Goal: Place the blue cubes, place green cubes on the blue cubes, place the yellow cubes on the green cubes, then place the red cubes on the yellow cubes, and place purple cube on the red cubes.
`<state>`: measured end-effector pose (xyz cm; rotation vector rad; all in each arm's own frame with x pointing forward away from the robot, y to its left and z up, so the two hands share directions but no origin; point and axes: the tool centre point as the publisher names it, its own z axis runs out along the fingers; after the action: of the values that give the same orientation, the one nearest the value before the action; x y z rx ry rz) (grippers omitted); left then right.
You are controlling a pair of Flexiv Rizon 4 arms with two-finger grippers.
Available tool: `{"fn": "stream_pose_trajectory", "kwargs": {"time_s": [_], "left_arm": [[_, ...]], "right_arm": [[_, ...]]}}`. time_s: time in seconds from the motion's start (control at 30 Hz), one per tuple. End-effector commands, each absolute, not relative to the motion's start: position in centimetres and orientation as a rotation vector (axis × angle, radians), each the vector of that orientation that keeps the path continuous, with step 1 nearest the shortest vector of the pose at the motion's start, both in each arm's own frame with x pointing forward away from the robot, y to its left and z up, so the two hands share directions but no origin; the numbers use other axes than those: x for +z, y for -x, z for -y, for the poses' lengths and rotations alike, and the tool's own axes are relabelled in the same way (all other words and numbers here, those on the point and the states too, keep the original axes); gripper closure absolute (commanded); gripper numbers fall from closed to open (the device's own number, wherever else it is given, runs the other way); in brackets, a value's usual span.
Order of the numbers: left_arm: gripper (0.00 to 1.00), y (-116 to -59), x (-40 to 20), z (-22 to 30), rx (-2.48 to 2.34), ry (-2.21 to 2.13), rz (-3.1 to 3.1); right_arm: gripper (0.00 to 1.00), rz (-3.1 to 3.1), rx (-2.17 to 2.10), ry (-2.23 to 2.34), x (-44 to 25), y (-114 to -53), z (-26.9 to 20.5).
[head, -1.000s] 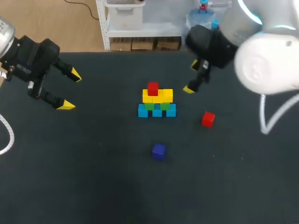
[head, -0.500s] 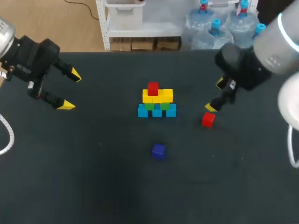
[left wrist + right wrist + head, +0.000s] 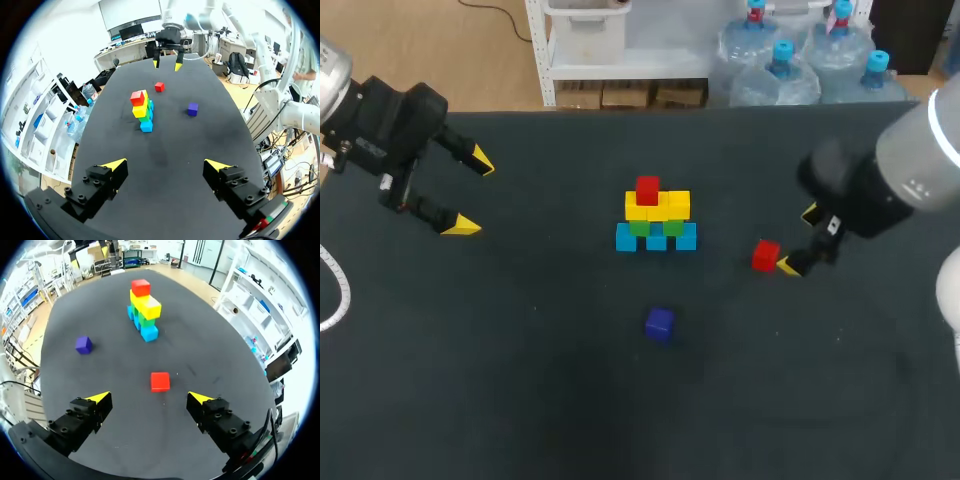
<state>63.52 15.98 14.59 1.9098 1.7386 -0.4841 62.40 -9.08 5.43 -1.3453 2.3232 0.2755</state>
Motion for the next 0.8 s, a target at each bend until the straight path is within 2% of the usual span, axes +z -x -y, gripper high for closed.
{"fn": "stream_pose_trajectory", "kwargs": {"time_s": [0.03, 0.3, 0.6, 0.8], "left_arm": [[0.0, -63.5, 14.5, -16.1, -0.484, -1.909, -1.733], [0.0, -63.5, 14.5, -16.1, -0.484, -1.909, -1.733], [0.0, -63.5, 14.5, -16.1, -0.484, -1.909, -1.733], [0.0, -63.5, 14.5, -16.1, -0.484, -1.909, -1.733]], "right_arm": [[0.01, -2.318, 0.227, 1.326, 3.9, -63.1, 8.5], [0.04, -2.32, 0.268, 1.342, 2.2, -63.8, 8.1], [0.19, -2.349, 0.289, 1.351, 0.6, -63.9, 7.9], [0.19, -2.356, 0.292, 1.356, 0.1, -64.1, 7.7]]}}
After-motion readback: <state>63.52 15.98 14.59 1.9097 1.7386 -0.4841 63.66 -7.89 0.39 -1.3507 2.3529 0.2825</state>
